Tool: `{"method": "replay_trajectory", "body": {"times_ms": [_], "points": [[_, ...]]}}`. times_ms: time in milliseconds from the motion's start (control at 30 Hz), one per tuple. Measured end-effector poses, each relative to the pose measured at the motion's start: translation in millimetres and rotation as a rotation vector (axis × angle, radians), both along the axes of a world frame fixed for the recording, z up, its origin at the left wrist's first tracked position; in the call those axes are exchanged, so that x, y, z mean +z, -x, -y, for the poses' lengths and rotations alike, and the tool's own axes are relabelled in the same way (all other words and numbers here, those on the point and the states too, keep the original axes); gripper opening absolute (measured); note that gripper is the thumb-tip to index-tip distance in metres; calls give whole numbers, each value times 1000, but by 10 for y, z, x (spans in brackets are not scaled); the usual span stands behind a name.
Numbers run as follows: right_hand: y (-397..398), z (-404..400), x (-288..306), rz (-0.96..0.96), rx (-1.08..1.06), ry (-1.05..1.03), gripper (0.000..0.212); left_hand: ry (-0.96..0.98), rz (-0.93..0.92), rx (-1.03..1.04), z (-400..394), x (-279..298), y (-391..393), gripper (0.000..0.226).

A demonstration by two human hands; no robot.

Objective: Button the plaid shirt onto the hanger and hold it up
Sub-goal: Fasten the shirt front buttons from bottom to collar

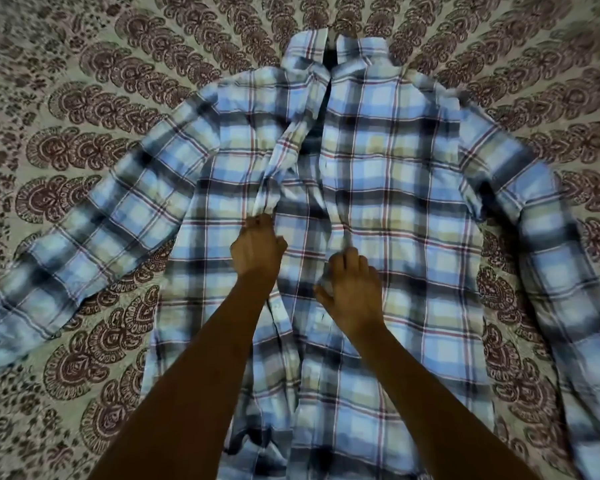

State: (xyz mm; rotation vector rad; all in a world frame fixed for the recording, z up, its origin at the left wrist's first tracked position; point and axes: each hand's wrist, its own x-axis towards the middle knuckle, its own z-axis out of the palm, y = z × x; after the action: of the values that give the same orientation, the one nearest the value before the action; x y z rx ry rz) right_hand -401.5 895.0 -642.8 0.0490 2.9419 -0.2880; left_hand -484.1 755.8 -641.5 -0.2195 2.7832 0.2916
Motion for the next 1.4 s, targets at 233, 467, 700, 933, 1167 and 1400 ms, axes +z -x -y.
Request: {"method": "replay_trajectory", "body": {"times_ms": [233, 467, 700, 933, 1167, 1400], "points": [[-168, 114, 52, 325, -151, 40, 46, -14, -14, -15, 39, 98, 45, 23], [-342, 194, 108, -110, -6, 223, 31, -475, -122, -138, 63, 218, -427, 16], [-843, 328, 54, 316, -33, 196, 62, -360, 26, -219, 238, 177, -801, 21], [-1482, 531, 107, 313, -197, 259, 49, -120, 315, -173, 355, 151, -1664, 33], [-1772, 565, 232, 371, -194, 231, 53, -87, 289, -214, 323, 55, -2025, 70], [-2048, 523, 363, 47, -240, 410, 52, -374, -70, -176, 704, 313, -2257, 31]]}}
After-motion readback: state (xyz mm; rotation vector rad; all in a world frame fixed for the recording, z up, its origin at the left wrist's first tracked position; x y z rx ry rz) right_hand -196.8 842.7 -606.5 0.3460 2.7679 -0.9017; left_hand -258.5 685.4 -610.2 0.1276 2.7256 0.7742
